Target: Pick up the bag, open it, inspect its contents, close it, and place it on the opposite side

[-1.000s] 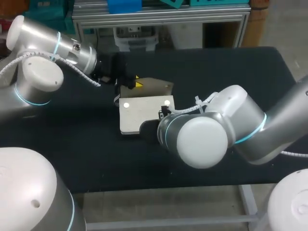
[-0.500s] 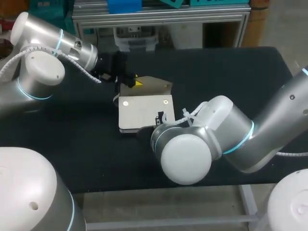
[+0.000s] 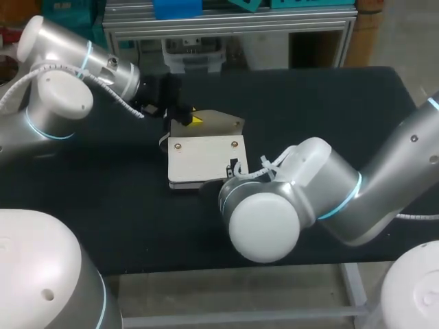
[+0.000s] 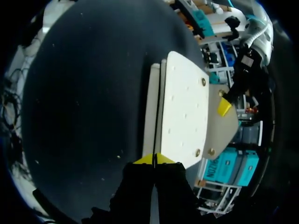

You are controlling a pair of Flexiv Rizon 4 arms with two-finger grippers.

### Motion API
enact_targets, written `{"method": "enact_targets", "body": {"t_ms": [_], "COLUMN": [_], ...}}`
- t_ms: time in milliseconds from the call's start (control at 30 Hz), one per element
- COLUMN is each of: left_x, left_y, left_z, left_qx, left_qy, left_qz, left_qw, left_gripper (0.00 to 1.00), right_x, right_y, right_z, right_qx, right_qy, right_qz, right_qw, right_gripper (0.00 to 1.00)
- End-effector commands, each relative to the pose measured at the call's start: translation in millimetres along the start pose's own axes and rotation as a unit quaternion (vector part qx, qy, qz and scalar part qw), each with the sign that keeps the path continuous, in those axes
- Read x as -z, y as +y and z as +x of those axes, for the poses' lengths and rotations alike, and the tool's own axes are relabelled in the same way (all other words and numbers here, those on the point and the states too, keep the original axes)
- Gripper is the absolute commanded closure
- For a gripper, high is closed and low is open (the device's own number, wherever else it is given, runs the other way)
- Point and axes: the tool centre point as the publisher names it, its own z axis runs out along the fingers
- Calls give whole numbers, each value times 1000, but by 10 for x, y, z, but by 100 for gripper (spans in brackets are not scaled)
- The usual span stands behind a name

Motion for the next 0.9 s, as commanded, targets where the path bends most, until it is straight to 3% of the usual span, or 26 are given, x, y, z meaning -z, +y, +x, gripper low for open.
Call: {"method": "enact_targets", "body": {"t_ms": [33, 100, 167, 700, 900], "left_x": [-36, -43, -50, -127, -143], "left_y": [19, 28, 38, 113, 136], "left_z": [-62, -80, -90, -103, -96], "left_qx": [0, 6, 10, 21, 21], "left_qy": [8, 9, 10, 25, 31], "left_qz": [1, -1, -1, -2, 0], "left_qw": [1000, 1000, 1000, 999, 999], "left_gripper": [100, 100, 100, 100, 100], "right_x": [-74, -110, -145, -343, -422], "right_y": [-86, -84, -87, -72, -62], "right_z": [42, 43, 45, -124, -137], "right_qx": [4, 7, 9, 2, 2], "right_qy": [-177, -185, -191, -219, -216], "right_qz": [-46, -45, -47, -60, -60], "right_qw": [983, 982, 980, 974, 975], "right_gripper": [62, 53, 52, 64, 63]}}
